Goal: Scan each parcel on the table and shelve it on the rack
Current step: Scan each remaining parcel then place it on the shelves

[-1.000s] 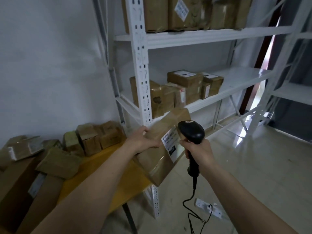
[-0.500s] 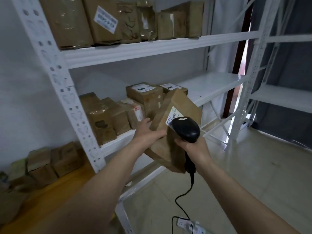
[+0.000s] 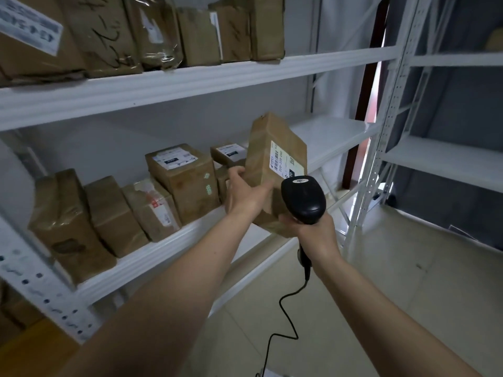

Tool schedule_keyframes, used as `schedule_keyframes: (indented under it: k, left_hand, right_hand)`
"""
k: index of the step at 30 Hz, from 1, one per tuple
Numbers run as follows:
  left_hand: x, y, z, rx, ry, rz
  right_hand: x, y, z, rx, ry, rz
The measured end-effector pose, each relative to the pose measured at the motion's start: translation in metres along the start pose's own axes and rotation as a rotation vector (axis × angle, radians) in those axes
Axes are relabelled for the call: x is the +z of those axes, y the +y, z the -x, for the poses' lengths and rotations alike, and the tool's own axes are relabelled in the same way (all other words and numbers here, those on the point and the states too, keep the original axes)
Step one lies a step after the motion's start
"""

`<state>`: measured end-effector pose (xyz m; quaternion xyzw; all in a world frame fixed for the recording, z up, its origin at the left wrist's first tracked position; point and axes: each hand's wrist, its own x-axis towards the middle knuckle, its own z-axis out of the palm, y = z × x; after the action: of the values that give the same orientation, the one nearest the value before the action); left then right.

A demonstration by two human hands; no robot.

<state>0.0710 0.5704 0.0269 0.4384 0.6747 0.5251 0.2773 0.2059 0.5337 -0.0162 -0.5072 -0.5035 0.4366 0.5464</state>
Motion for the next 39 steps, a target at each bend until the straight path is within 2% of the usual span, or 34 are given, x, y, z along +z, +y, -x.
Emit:
schedule_keyframes:
  k: [11, 18, 24, 29, 35, 39]
  left_hand:
    - [0.036, 0.029, -0.103, -0.008, -0.13, 0.165]
    - [0.062, 0.037, -0.138, 0.005, -0.224, 0.233]
    - [0.084, 0.047, -0.167, 0.011, -0.164, 0.11]
    - [0.096, 0.053, -0.186, -0.025, -0.076, -0.066]
    - [0.117, 0.064, -0.197, -0.154, 0.057, -0.4]
    - [0.125, 0.069, -0.2, -0.232, 0.057, -0.423]
  right_hand:
    - [0.018, -0.011, -0.091, -0.037, 0.005, -0.064]
    - [0.029, -0.008, -0.147, -0.057, 0.031, -0.073]
    - [0.031, -0.003, -0.199, -0.042, 0.003, -0.06]
    - [0.035, 0.002, -0.237, 0.04, -0.109, -0.116]
    - [0.037, 0.016, -0.269, 0.117, -0.273, -0.261]
    - [0.037, 0.02, -0.289, 0.156, -0.36, -0.328]
